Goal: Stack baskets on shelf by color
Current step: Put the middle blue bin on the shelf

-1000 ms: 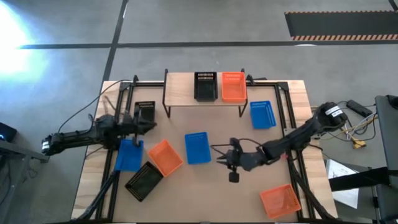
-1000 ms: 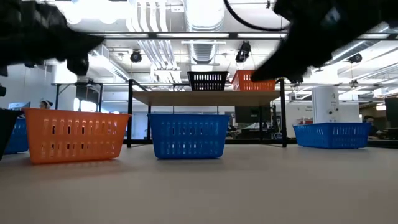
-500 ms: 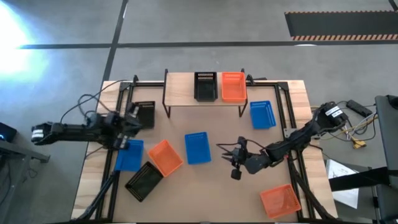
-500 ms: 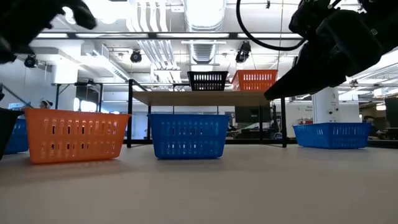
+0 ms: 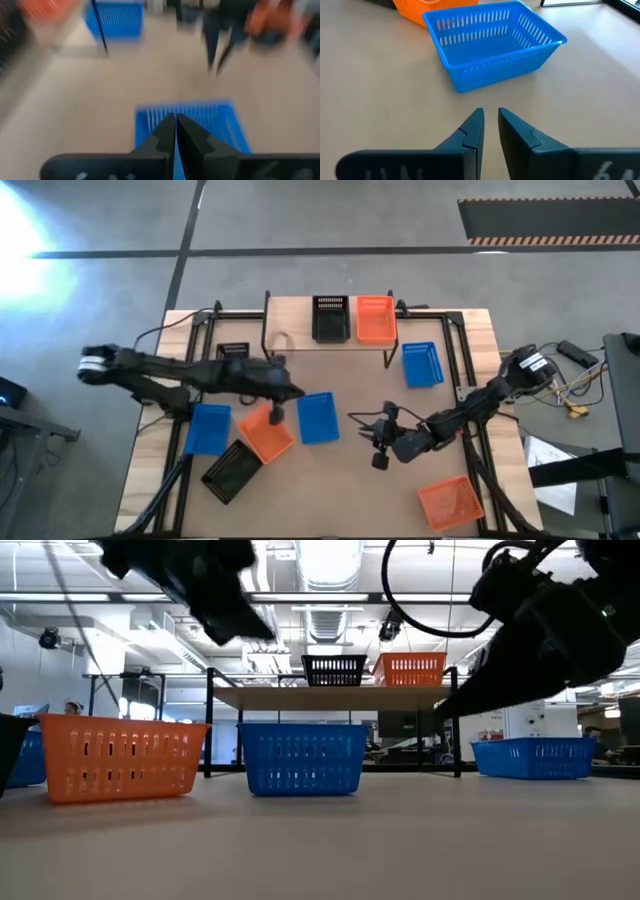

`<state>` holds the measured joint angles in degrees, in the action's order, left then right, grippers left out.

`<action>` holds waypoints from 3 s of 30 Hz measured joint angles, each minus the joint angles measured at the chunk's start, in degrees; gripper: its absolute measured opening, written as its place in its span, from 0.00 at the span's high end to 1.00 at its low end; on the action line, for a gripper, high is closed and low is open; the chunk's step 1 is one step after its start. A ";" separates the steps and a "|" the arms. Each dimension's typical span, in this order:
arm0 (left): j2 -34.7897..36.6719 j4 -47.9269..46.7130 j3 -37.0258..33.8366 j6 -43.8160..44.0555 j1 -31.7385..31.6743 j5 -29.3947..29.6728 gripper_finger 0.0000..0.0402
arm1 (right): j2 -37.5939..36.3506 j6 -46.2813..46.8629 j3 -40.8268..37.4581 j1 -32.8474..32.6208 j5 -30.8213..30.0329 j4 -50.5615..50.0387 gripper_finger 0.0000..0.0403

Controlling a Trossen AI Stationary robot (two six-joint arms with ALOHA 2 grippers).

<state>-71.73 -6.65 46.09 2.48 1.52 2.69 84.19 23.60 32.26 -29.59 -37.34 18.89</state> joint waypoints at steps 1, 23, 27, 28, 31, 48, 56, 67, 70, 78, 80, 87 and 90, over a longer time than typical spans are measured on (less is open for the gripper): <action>-2.83 -3.06 2.34 -0.12 1.55 1.15 1.00 | 0.12 0.39 -0.36 -0.56 -0.96 -0.13 0.88; -36.65 -16.37 27.30 12.25 16.10 2.31 0.57 | 1.35 2.10 -1.30 -6.66 -8.39 -0.58 0.88; -38.18 -16.63 27.91 13.72 16.03 4.42 0.66 | 1.35 2.36 -1.30 -7.77 -9.46 -0.59 0.88; -38.13 -16.41 28.04 13.77 16.01 5.01 0.70 | 1.35 2.38 -1.30 -7.98 -9.48 -0.61 0.88; -37.98 -16.58 28.17 13.63 16.05 5.57 0.84 | 1.35 2.75 -1.30 -8.47 -10.41 -0.59 0.88; -12.47 -32.66 28.35 6.17 17.40 8.34 1.00 | 1.32 2.80 -1.32 -8.67 -12.43 -0.92 0.88; 0.88 -37.75 28.07 -2.70 9.21 20.11 1.00 | 1.32 2.29 -1.32 -8.64 -15.42 -0.85 0.88; -2.29 -37.29 27.58 -16.65 -18.86 5.62 1.00 | 1.32 2.84 -1.32 -8.61 -16.74 -0.13 0.88; -5.36 -37.38 27.54 -20.61 -22.05 5.23 1.00 | 1.32 2.87 -1.31 -8.61 -16.74 -0.09 0.88; -12.31 -36.92 28.52 -22.91 -24.31 5.23 1.00 | 1.32 3.02 -1.30 -8.61 -16.74 -0.11 0.88; -13.14 -36.96 28.95 -23.01 -24.35 5.32 1.00 | 1.32 3.02 -1.30 -8.61 -16.74 -0.11 0.88; -13.66 -37.17 29.75 -25.86 -24.42 6.85 1.00 | 1.32 3.15 -1.30 -8.61 -16.72 0.00 0.88; -13.61 -37.37 29.72 -25.89 -24.42 6.92 1.00 | 1.32 3.63 -1.30 -8.61 -16.72 0.05 0.88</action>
<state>-85.34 -44.01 75.81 -23.41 -22.90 9.61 85.52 27.22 30.96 -38.20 -54.06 18.94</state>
